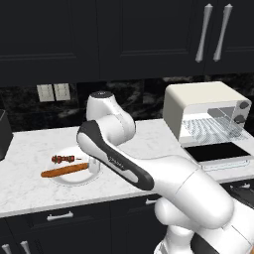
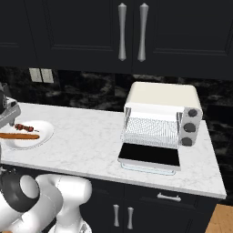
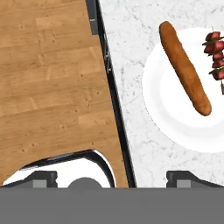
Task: Pick up the kebab skewer and baguette bread, and place them inside the toaster oven. Close the toaster oven door and start by setting the timer.
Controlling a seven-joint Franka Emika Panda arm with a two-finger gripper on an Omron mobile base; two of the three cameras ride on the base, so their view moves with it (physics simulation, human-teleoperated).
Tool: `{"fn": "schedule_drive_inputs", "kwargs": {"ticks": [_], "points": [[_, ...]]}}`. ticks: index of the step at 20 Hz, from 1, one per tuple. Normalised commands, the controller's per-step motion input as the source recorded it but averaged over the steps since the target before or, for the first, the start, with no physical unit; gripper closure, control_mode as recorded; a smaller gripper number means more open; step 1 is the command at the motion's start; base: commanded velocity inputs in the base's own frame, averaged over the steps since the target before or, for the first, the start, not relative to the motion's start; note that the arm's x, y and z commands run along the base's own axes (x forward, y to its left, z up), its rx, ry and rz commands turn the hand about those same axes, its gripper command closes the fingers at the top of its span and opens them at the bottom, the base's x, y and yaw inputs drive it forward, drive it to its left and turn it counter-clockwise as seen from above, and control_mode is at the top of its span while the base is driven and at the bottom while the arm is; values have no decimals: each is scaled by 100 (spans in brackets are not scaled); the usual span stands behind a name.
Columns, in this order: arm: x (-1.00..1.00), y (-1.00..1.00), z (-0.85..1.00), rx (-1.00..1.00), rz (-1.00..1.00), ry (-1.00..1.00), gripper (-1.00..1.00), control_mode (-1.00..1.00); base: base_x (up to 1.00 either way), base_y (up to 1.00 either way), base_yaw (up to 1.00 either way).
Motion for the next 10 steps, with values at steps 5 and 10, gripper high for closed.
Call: {"fn": "schedule_drive_inputs", "kwargs": {"ticks": [5,10], "points": [[42,15,-39,-10,5,0,-100,-100,0,0,0],[71,4,-34,0,3,0,-100,-100,0,0,0]]}}
